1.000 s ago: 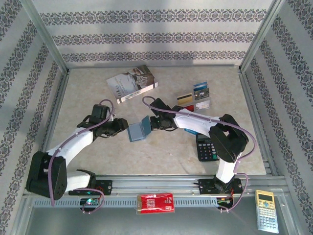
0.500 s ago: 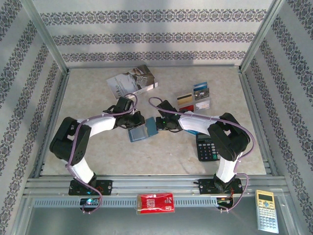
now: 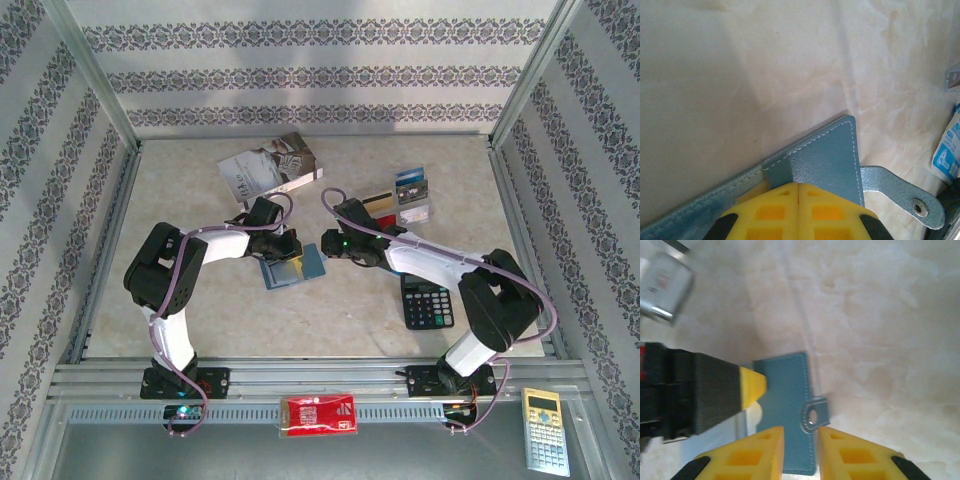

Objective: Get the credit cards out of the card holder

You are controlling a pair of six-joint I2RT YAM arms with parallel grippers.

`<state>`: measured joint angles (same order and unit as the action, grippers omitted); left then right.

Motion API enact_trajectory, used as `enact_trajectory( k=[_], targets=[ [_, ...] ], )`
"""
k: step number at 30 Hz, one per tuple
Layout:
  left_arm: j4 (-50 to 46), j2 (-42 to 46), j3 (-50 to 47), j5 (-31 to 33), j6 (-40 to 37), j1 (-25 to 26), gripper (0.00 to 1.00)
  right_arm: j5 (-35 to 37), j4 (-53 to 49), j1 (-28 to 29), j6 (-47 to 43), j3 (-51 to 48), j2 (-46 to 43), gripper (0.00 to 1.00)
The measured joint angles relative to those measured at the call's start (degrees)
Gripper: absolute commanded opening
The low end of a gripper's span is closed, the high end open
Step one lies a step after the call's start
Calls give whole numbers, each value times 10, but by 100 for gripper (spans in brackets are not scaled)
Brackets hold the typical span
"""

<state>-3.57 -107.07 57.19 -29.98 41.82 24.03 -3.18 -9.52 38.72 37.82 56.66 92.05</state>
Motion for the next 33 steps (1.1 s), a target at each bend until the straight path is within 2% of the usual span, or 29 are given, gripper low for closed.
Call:
enact_trajectory(
  k=[8, 12, 18, 22, 28, 33],
  targets=[
    [0, 0, 0, 0, -13, 0, 0, -64, 38, 0, 33, 0, 41, 12],
    [1, 1, 0, -1, -10, 0, 0, -97, 54, 1, 44, 0, 83, 11],
    [4, 7, -5, -1, 16, -1, 0, -106, 55, 2, 57, 0, 113, 11],
    [3, 43, -25, 0, 34, -5, 12, -98, 51, 2, 58, 0, 130, 11],
    [-9, 153, -82, 28, 50, -28, 29, -87, 45, 6, 58, 7, 139, 14],
    [-43, 210, -134, 54, 52, -40, 36, -72, 36, 13, 58, 15, 142, 16]
  ],
)
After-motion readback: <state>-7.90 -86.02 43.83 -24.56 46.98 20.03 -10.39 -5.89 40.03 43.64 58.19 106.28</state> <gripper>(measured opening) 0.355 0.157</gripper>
